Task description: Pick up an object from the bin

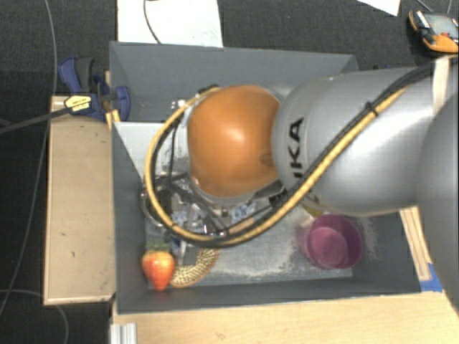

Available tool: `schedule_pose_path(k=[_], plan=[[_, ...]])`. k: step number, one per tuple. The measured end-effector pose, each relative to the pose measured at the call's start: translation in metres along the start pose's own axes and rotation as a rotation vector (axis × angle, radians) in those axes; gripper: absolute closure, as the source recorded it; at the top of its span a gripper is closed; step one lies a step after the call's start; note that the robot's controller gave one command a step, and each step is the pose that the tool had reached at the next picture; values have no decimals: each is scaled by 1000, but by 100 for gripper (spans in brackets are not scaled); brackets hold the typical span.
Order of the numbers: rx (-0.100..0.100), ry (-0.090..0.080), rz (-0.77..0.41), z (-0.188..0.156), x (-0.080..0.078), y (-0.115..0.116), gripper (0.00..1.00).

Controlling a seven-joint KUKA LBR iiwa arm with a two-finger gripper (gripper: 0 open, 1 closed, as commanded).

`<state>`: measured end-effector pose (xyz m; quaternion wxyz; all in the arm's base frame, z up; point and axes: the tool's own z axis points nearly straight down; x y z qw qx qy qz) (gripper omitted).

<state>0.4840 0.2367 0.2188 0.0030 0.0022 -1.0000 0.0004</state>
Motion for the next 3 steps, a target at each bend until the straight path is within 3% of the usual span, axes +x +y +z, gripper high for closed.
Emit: schedule_pose_path(k=[1, 2, 3], plan=[[-2, -7, 8, -5, -2, -2, 0], [-1, -10, -313, 102, -62, -38, 0], [-3, -14, -500, 146, -89, -38, 0]])
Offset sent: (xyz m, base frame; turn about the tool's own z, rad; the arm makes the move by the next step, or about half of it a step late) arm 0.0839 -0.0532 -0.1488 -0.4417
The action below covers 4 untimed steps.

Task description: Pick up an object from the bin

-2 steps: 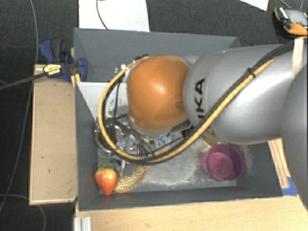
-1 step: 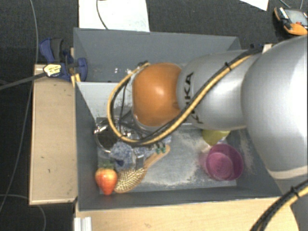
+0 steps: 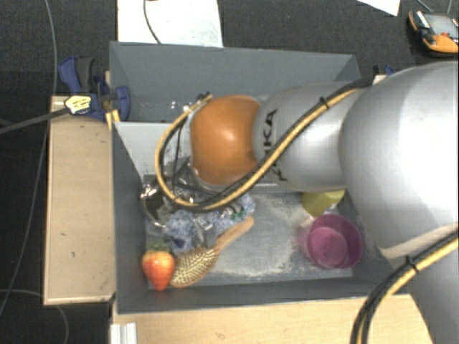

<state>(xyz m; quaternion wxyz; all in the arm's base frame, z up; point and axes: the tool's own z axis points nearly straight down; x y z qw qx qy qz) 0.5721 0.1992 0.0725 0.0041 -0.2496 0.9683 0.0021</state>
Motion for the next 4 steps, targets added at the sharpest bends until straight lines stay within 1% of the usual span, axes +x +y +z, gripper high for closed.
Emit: schedule_pose_path(k=[1, 2, 3, 4], plan=[[3, -4, -89, 0, 2, -39, 0], [-2, -8, -335, 0, 31, -82, 0], [0, -5, -92, -1, 1, -38, 100], [0, -5, -92, -1, 1, -38, 100]])
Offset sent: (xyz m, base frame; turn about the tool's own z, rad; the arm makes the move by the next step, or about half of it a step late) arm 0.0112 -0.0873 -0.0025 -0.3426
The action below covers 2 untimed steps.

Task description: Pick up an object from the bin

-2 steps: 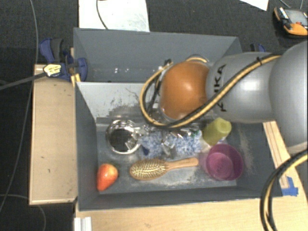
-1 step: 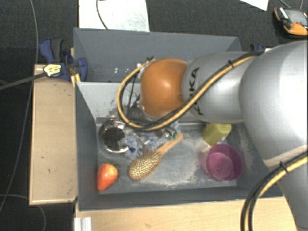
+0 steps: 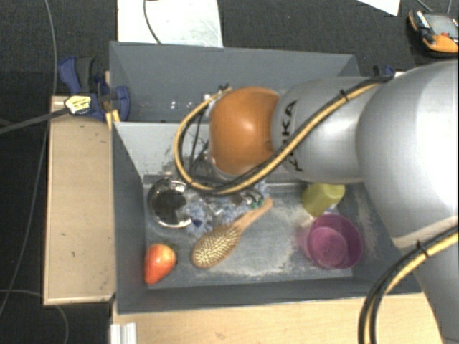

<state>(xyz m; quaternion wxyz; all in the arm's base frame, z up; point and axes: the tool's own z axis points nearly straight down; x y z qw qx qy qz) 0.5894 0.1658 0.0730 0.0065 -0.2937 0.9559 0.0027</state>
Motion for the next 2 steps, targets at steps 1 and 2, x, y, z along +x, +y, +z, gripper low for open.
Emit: schedule_pose_path(k=[1, 2], plan=[[-1, 1, 2, -8, 1, 0, 100], [0, -2, 4, -22, 0, 0, 100]])
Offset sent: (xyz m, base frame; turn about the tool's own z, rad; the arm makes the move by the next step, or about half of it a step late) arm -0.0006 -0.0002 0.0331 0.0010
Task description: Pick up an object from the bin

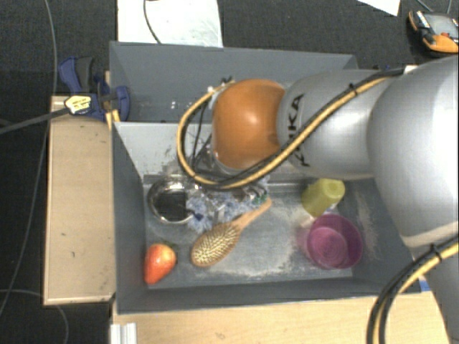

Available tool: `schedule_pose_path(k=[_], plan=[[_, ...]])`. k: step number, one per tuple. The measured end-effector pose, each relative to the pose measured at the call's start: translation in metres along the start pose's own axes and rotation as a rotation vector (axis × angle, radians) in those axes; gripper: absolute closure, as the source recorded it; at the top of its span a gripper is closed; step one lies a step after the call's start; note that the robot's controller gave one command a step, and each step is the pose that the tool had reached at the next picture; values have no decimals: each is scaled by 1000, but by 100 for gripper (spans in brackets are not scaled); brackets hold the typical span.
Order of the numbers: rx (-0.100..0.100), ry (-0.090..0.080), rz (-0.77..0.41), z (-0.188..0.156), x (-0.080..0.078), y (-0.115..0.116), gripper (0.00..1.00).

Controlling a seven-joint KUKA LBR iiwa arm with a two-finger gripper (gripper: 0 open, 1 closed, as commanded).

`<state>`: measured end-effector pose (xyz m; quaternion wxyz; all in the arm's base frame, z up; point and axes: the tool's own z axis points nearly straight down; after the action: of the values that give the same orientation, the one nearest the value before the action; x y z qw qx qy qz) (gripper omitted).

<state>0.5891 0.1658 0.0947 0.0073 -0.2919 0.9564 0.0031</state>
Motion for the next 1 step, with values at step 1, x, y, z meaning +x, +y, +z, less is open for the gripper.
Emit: schedule_pose_path(k=[1], plan=[[-1, -1, 3, -15, 0, 0, 100]])
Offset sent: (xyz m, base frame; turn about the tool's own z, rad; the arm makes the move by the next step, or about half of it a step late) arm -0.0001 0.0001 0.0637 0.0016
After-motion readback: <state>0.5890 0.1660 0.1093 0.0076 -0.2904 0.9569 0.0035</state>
